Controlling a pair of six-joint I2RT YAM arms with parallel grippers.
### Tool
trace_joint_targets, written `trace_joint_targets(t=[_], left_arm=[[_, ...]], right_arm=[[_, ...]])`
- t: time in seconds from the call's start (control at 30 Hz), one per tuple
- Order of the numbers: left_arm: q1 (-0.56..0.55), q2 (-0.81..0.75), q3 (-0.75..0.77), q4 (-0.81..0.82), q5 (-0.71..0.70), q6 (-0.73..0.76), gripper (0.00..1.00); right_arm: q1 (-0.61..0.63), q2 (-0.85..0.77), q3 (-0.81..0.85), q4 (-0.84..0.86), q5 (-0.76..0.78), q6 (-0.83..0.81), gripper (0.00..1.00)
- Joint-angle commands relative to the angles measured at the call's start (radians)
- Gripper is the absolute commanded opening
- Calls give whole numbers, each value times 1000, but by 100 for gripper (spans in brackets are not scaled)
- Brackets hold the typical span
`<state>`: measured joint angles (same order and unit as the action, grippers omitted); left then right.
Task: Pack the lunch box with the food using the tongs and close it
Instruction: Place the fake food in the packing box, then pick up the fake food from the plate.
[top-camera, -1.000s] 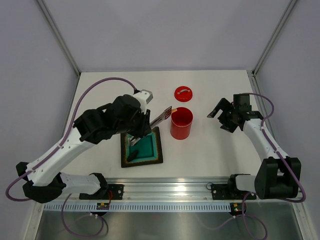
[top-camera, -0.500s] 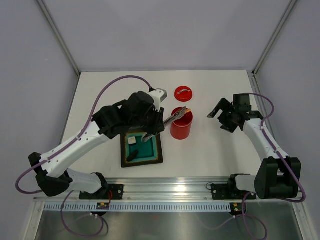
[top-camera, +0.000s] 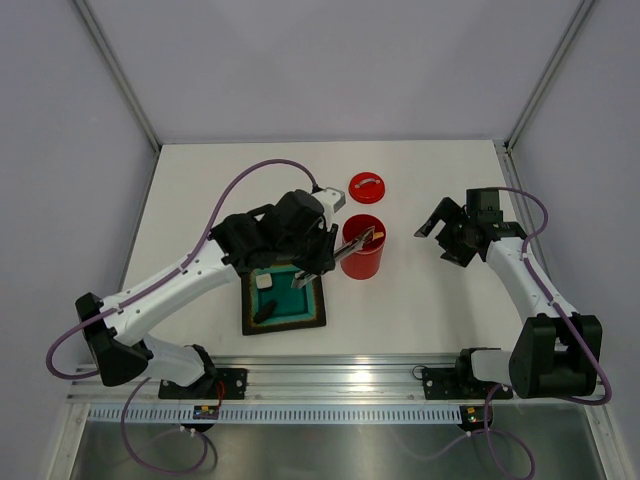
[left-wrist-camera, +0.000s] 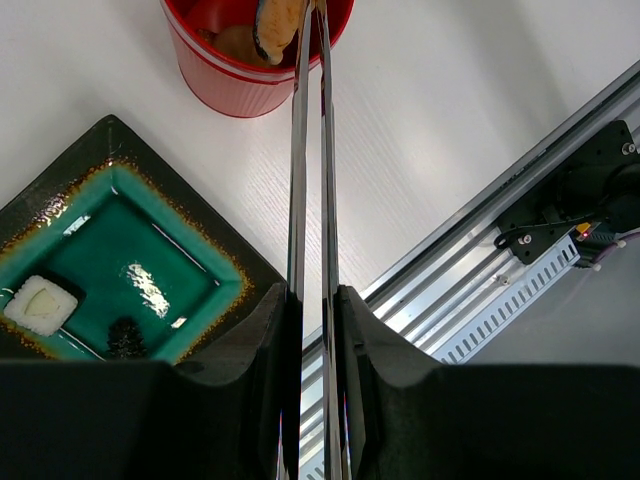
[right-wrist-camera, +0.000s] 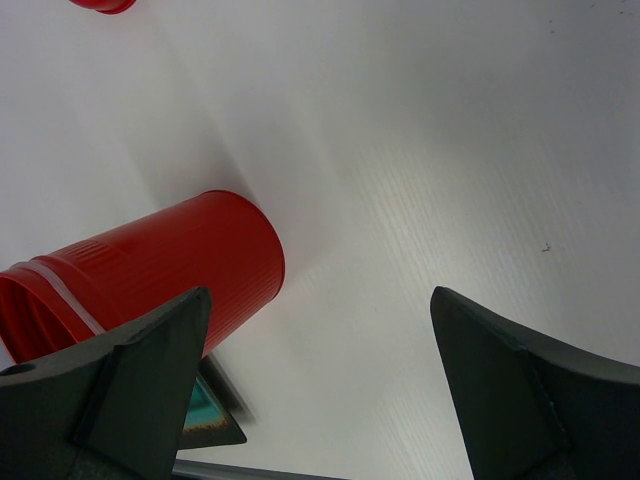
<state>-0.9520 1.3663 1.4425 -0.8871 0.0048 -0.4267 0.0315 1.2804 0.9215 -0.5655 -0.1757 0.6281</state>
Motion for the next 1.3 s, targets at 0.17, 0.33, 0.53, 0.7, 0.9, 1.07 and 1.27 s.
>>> trace_joint_targets(t=[0.17,0.33,0.53,0.7,0.9,1.07,1.27], left_arm=[[-2,2,-7,74,23,9,29],[-2,7,-7,74,24,11,34],[-4,5,-1,70,18,13,30],[-4,-39,13,56,0,6,21],[-2,-123,42,34,-18,-4,9],[-2,-225,-13,-4,-95,-56,9],[1,-373,-174,-143,-210,-156,11]], right_arm=[[1,-6,27,6,5,-7,99],[-1,-6,22,6,7,-8,99],[1,-7,20,6,10,-7,99],[-1,-6,20,6,10,-5,99],[1,-6,20,10,7,-2,99],[1,-9,16,10,7,1,99],[1,0,13,19,1,2,99]])
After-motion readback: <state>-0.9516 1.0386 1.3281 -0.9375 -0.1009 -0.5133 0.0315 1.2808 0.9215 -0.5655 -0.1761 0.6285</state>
